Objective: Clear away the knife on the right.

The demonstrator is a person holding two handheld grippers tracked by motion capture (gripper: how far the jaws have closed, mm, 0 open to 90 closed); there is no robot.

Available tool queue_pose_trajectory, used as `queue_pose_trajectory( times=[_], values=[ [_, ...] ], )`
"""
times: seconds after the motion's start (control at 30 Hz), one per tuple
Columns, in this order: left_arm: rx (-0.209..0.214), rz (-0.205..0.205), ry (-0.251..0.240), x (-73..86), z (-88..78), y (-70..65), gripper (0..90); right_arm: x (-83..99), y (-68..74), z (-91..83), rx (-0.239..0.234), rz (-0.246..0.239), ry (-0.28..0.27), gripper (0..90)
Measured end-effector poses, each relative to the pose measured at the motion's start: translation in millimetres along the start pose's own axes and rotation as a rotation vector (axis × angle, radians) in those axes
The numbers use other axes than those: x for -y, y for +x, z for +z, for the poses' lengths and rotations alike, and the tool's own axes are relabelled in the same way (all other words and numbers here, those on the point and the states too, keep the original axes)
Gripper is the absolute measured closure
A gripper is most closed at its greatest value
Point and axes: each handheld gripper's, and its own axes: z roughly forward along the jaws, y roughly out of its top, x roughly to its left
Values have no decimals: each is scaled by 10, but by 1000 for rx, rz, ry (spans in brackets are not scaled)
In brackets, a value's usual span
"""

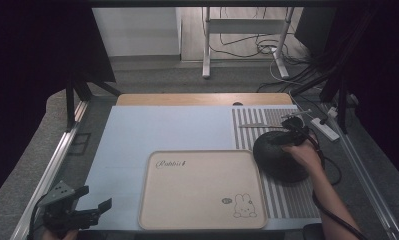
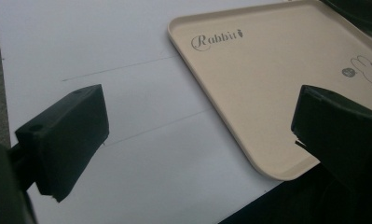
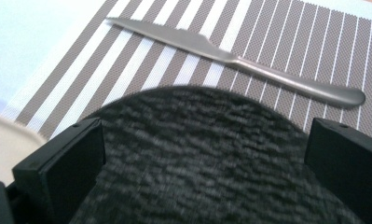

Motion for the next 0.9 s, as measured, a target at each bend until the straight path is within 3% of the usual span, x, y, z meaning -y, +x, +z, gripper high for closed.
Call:
queue_pose_trajectory(
  times=[0.17, 0.3, 0.43, 0.47, 0.57, 0.63, 0.73, 0.77, 0.8, 0.9],
  values=[
    [0, 0, 0, 0, 0, 0, 40, -86, -35, 123, 2, 14, 20, 0],
    [1, 0, 1, 0, 1, 1, 40, -140, -46, 172, 15, -6, 33, 10],
    [0, 1, 1, 0, 2, -1, 40, -218, -110, 181, 34, -13, 16, 202],
    [0, 1, 1, 0, 2, -1, 40, -218, -110, 181, 34, -13, 16, 202],
    [1, -1, 1, 0, 2, 1, 40, -262, -183, 209, 26, 8, 23, 385],
    [2, -2, 1, -1, 3, 2, 40, -297, -264, 268, -8, 26, 49, 544],
    [1, -2, 2, -1, 4, 2, 40, -331, -327, 332, -13, 24, 76, 664],
    [2, -3, 2, -1, 4, 3, 40, -331, -327, 332, -13, 24, 76, 664],
    [2, -3, 2, -1, 4, 4, 41, -355, -362, 363, -17, 18, 78, 764],
    [2, -3, 2, 0, 3, 5, 40, -397, -406, 397, -14, 3, 86, 897]
  ],
)
